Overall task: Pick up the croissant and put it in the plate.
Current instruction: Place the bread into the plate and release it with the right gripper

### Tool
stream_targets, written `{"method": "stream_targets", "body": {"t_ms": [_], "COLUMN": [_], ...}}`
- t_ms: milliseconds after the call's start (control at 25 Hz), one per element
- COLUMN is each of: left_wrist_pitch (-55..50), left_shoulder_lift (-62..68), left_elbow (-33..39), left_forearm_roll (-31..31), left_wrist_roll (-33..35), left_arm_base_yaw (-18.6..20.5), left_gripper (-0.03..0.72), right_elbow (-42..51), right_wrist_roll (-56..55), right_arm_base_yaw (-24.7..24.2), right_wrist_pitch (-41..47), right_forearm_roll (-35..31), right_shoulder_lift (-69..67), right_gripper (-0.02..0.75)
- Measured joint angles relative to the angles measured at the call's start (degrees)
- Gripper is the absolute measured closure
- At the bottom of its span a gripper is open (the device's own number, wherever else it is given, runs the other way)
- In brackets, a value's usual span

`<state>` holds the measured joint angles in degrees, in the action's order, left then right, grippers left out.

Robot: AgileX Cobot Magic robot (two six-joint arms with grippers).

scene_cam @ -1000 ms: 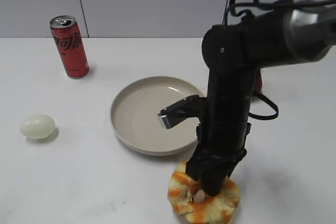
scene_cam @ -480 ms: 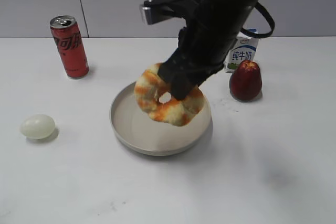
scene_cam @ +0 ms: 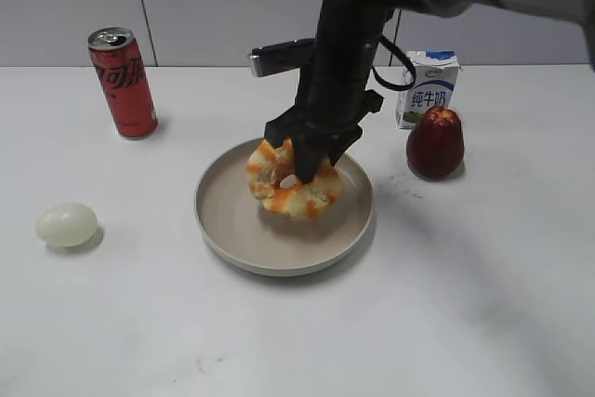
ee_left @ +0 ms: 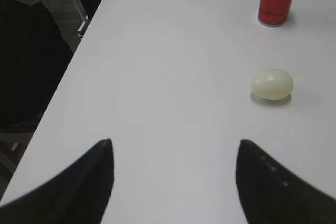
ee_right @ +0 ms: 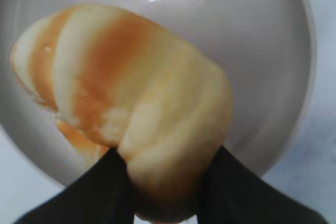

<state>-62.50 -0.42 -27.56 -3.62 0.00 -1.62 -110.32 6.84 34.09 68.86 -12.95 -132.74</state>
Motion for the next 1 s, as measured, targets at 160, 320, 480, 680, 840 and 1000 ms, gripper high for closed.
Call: {"method": "stream_targets", "body": {"t_ms": [160, 320, 480, 680, 840, 1000], "left_wrist_pitch": [0.0, 0.0, 0.0, 0.0, 0.0, 0.0], "left_shoulder_lift": [0.0, 0.0, 0.0, 0.0, 0.0, 0.0], "left_elbow": [0.0, 0.0, 0.0, 0.0, 0.0, 0.0], "left_forearm_roll": [0.0, 0.0, 0.0, 0.0, 0.0, 0.0], "left_wrist_roll": [0.0, 0.0, 0.0, 0.0, 0.0, 0.0], "left_arm_base_yaw": [0.0, 0.0, 0.0, 0.0, 0.0, 0.0], "left_gripper": [0.136, 0.136, 0.136, 0.136, 0.136, 0.136], "right_elbow": [-1.3, -1.4, -2.6, -7.0, -9.0, -9.1], "right_wrist_roll": [-0.3, -0.4, -0.5, -1.4, -2.6, -3.4], "right_arm_base_yaw": [0.0, 0.0, 0.0, 0.0, 0.0, -0.4], "right_wrist_pitch": [0.1, 0.3, 0.3, 0.4, 0.4, 0.4], "right_forearm_roll": [-2.0, -2.3, -2.3, -2.1, 0.0, 1.0], "right_shoulder_lift": [-3.5, -4.3, -4.3, -4.1, -2.6, -0.6], "right_gripper": [0.528, 0.424, 0.199, 0.141, 0.136, 0.135]}}
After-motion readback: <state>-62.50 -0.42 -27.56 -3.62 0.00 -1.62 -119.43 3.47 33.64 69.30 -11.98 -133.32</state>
